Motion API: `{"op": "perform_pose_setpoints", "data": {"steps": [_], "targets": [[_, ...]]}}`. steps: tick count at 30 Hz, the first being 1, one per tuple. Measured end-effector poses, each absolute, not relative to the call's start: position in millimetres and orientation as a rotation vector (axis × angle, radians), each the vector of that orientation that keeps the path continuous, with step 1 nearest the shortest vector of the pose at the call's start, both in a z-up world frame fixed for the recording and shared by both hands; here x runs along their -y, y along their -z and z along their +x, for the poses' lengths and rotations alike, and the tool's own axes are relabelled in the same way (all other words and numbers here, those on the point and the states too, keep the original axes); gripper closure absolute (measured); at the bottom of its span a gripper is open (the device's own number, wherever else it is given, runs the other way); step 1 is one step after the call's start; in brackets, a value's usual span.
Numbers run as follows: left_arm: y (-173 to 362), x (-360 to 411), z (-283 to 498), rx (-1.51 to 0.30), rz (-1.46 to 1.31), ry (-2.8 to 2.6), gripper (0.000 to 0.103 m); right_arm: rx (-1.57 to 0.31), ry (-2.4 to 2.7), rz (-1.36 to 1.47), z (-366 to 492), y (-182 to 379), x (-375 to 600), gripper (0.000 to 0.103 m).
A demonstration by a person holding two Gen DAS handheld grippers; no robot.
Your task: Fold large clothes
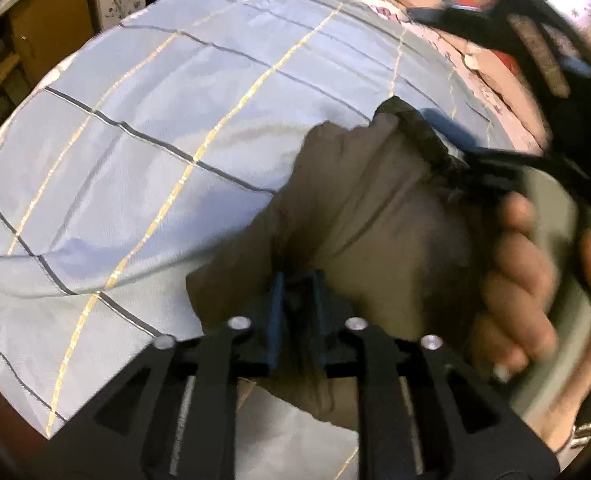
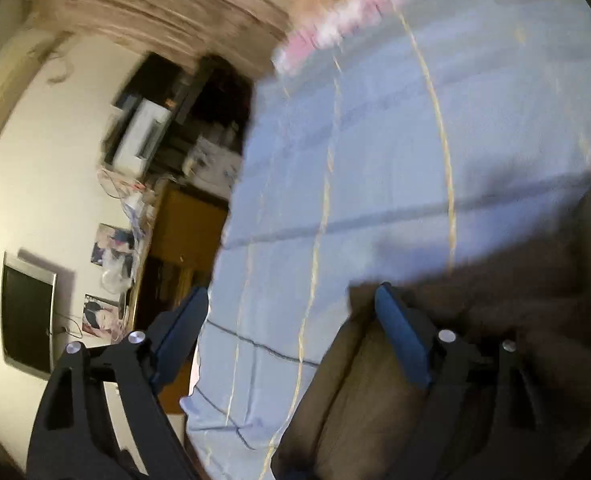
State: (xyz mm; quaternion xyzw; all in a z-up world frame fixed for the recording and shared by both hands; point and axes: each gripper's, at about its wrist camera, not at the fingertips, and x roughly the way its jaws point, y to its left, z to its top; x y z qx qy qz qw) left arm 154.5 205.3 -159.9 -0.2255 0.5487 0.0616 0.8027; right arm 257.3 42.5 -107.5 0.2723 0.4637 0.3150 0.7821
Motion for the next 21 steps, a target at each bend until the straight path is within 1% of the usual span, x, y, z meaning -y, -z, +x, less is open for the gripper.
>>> {"op": "perform_pose_setpoints", "data": {"steps": [2, 3, 5, 7, 8, 9, 10, 13, 14, 15, 18, 21], "targets": [[147.4, -201.2, 152.1, -1.13, -0.472, -0.137, 0.072, -0.957, -0.686, 0.487, 232.7, 84.1, -24.3, 0.016], [137.0, -196.2, 149.8, -1.096, -0.457, -0.128, 0.071, -0.919, -0.661, 0.44, 210.8, 67.4, -1.8, 0.016], [121.7, -186.6, 147.7, -1.05, -0.438, -0.092, 0.072, -0.909, -0.567, 0.398, 177.2, 53.0, 42.6, 0.016], [110.4, -168.8, 144.9, -1.035, -0.417, -0.035, 0.074, -0.937, -0.397, 0.346, 142.3, 50.1, 101.2, 0.016], [107.6, -154.1, 144.8, -1.052, -0.398, 0.011, 0.076, -0.953, -0.327, 0.311, 130.7, 52.1, 123.2, 0.016], [108.0, -142.9, 145.3, -1.068, -0.387, 0.042, 0.079, -0.978, -0.216, 0.241, 111.5, 58.0, 155.5, 0.016], [109.4, -131.3, 145.2, -1.086, -0.376, 0.077, 0.079, -0.986, -0.145, 0.209, 95.8, 65.0, 175.8, 0.016], [116.1, -82.6, 142.9, -1.147, -0.284, 0.196, 0.079, -1.013, 0.008, 0.201, 55.0, 90.9, 234.4, 0.016], [117.9, -67.5, 141.2, -1.156, -0.24, 0.221, 0.079, -1.061, 0.046, 0.204, 51.1, 101.2, 244.0, 0.016], [121.2, -46.7, 139.1, -1.164, -0.173, 0.248, 0.079, -1.093, 0.061, 0.188, 51.0, 107.9, 245.8, 0.016], [132.5, -17.7, 140.8, -1.161, -0.06, 0.238, 0.079, -1.13, 0.108, -0.003, 66.2, 128.7, 235.4, 0.016], [148.2, -10.5, 158.0, -1.169, -0.062, 0.193, 0.076, -1.164, 0.115, 0.03, 92.5, 155.8, 241.4, 0.014]]}}
